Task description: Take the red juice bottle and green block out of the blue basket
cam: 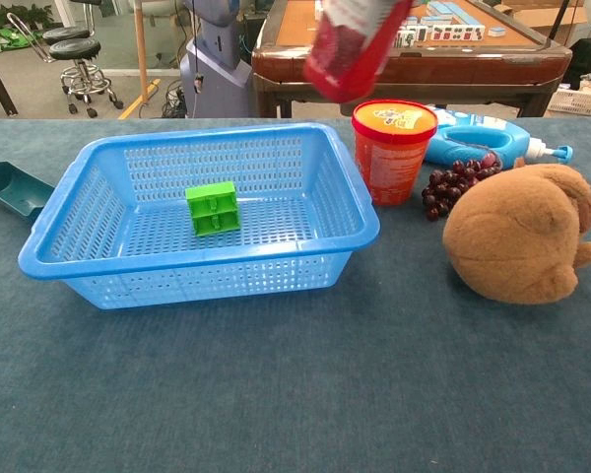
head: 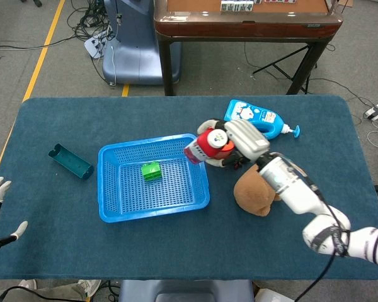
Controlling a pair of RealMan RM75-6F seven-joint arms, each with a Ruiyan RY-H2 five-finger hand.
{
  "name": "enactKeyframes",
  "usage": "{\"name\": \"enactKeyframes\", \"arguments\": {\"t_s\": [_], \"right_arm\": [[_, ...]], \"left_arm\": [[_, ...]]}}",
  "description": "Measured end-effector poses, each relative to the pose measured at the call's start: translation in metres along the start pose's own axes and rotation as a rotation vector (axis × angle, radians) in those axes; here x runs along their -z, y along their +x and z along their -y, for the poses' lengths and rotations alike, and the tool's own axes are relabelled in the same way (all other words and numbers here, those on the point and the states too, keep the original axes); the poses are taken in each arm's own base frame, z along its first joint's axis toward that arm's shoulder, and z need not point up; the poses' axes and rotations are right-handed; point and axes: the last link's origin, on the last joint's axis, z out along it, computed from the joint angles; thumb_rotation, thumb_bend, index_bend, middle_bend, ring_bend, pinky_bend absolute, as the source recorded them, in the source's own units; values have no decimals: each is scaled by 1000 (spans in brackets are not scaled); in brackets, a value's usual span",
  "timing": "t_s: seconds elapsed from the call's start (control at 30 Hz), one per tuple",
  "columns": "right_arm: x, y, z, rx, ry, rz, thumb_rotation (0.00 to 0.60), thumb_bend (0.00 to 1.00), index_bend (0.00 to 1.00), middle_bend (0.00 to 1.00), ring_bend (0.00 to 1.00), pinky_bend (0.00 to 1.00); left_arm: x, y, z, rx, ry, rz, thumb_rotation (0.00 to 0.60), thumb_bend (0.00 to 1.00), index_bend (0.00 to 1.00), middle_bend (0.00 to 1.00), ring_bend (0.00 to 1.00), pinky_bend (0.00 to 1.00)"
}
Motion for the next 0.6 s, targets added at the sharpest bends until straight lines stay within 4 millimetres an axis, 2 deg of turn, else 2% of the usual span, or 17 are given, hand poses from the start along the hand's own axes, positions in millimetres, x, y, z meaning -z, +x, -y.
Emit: {"name": "enactKeyframes", "arguments": {"t_s": [0.1, 0.2, 0.6], "right_arm": [[30, 13, -27, 26, -102, -4, 600, 368, 560, 516, 454, 552], [52, 19, -51, 24, -190, -15, 600, 367, 560, 513, 454, 552], [91, 35, -131, 56, -440, -62, 600, 367, 560, 499, 454, 552]], "left_arm": [[0, -1, -1, 2, -4, 4, 600, 279, 0, 0, 0, 192], [0, -3, -3, 2, -11, 10, 600, 279, 0, 0, 0, 192], [0, -7, -7, 0, -17, 24, 600, 279, 0, 0, 0, 192]]}}
